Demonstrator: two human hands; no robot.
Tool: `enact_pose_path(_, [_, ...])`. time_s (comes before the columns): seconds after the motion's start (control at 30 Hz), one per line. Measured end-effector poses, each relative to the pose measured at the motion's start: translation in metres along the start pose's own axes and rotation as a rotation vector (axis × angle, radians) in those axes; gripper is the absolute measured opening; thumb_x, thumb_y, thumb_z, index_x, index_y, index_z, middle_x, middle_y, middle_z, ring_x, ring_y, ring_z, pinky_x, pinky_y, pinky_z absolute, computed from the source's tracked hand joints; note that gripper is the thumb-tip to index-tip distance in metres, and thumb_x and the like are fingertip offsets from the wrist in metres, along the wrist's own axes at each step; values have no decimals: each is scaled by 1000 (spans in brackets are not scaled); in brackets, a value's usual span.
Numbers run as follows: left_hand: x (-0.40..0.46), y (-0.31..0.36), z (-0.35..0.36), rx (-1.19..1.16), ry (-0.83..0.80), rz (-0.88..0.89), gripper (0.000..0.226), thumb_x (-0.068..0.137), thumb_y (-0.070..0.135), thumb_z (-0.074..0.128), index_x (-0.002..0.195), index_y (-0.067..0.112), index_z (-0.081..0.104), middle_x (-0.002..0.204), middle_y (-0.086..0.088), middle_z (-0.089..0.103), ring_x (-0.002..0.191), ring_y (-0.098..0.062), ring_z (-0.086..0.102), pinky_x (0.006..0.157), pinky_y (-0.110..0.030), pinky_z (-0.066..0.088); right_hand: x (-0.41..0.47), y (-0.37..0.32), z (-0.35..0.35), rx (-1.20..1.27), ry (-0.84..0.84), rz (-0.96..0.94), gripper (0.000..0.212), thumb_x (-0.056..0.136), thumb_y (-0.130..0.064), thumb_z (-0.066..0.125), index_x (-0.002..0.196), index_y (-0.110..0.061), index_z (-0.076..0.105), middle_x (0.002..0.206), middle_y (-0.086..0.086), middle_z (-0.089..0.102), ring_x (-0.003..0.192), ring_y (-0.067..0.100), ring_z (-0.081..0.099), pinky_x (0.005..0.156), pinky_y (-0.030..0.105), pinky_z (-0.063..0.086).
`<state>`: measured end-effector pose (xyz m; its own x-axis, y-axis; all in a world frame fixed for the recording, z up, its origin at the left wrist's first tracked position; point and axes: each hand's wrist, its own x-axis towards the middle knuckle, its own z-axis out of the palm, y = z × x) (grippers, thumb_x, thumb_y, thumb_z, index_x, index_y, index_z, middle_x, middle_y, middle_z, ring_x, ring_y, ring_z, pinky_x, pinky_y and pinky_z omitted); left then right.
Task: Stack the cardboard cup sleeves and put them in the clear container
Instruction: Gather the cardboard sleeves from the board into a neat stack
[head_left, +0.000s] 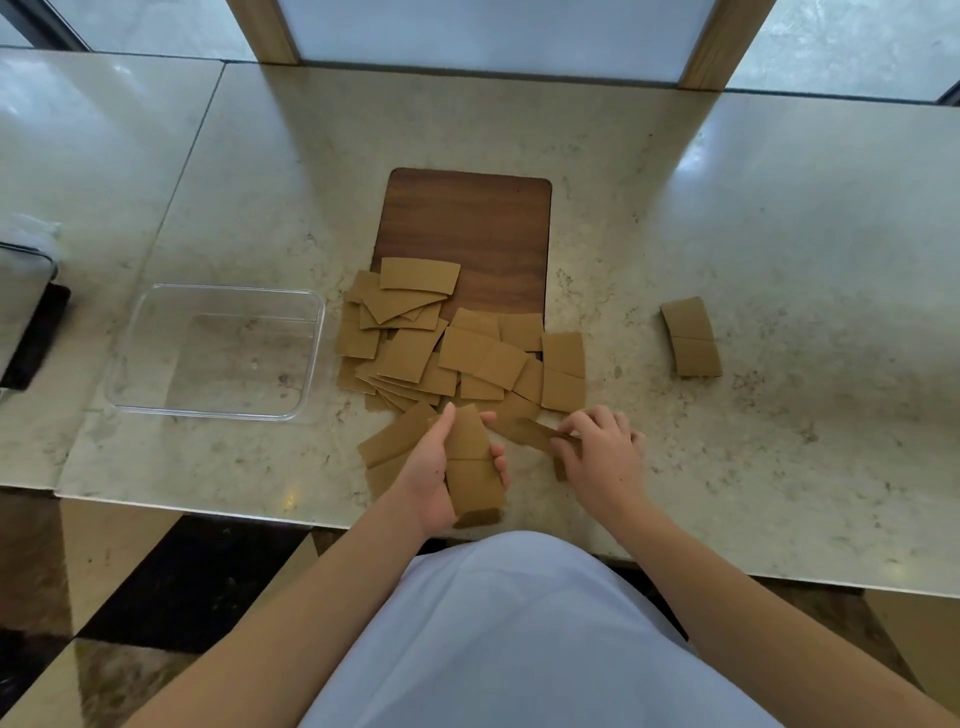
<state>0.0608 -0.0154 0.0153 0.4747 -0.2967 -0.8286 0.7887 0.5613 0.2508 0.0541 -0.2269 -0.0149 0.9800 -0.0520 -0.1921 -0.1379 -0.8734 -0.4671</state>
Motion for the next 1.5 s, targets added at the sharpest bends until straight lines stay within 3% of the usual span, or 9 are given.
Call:
enact_pose_path(0.13, [-1,1,3,17,-49,19,60,101,57,52,132,8,65,85,-19,65,72,-31,64,73,-46,57,6,-16,-23,380,-74,125,9,102,-24,62,94,-25,60,84,-9,67,79,14,65,64,23,47])
enact_pose_path(0.27, [-1,1,8,45,-77,41,58,100,56,55,132,8,64,85,-18,65,73,-30,64,72,-45,57,-1,-46,-44,610,42,147,18,102,-22,63,90,-36,59,89,-9,69,84,5,65,70,20,52])
enact_pose_path(0.53, [-4,-4,22,74,-180,48,82,91,75,49,125,2,69,114,-19,74,99,-31,75,78,-42,62,-25,-93,-32,225,121,-173,10,98,-21,65,102,-16,72,93,-5,59,75,7,57,67,20,52])
enact_pose_path(0.67, [-5,-1,24,28,-160,76,83,83,74,58,134,10,57,124,-16,65,117,-32,62,108,-48,51,-29,-99,-26,128,72,-233,23,98,-28,61,115,-18,72,91,-7,52,71,8,51,58,16,40])
enact_pose_path(0.8, [-6,1,25,23,-119,93,77,82,70,63,129,9,61,111,-12,73,103,-27,72,85,-40,62,-28,-97,-26,53,21,-255,27,101,-33,51,118,-20,68,88,-9,43,66,3,38,53,10,23])
enact_pose_path(0.9, [-7,1,28,39,-106,74,74,89,70,58,132,10,63,116,-11,75,108,-27,72,91,-41,57,-24,-97,-26,36,-12,-223,28,103,-36,47,117,-19,65,89,-8,41,60,2,35,51,15,26])
enact_pose_path(1.13, [-2,2,28,-48,-63,43,73,99,69,45,138,11,65,129,-13,72,109,-29,73,81,-40,63,-20,-92,-33,78,-179,-245,65,91,-58,54,140,-16,54,104,-5,43,88,13,50,75,28,48])
enact_pose_path(1.33, [2,3,21,-25,-95,16,77,100,73,33,138,13,64,124,-18,73,110,-35,73,87,-46,60,-23,-76,-29,-54,-202,-310,89,85,-84,33,155,-30,41,121,-5,48,114,15,40,103,37,33])
enact_pose_path(1.5, [5,0,24,-17,-130,11,78,92,80,42,127,15,65,115,-18,73,105,-36,73,87,-49,61,-24,-71,-25,-57,-181,-306,83,84,-85,33,153,-39,42,121,-7,46,115,14,37,103,37,30])
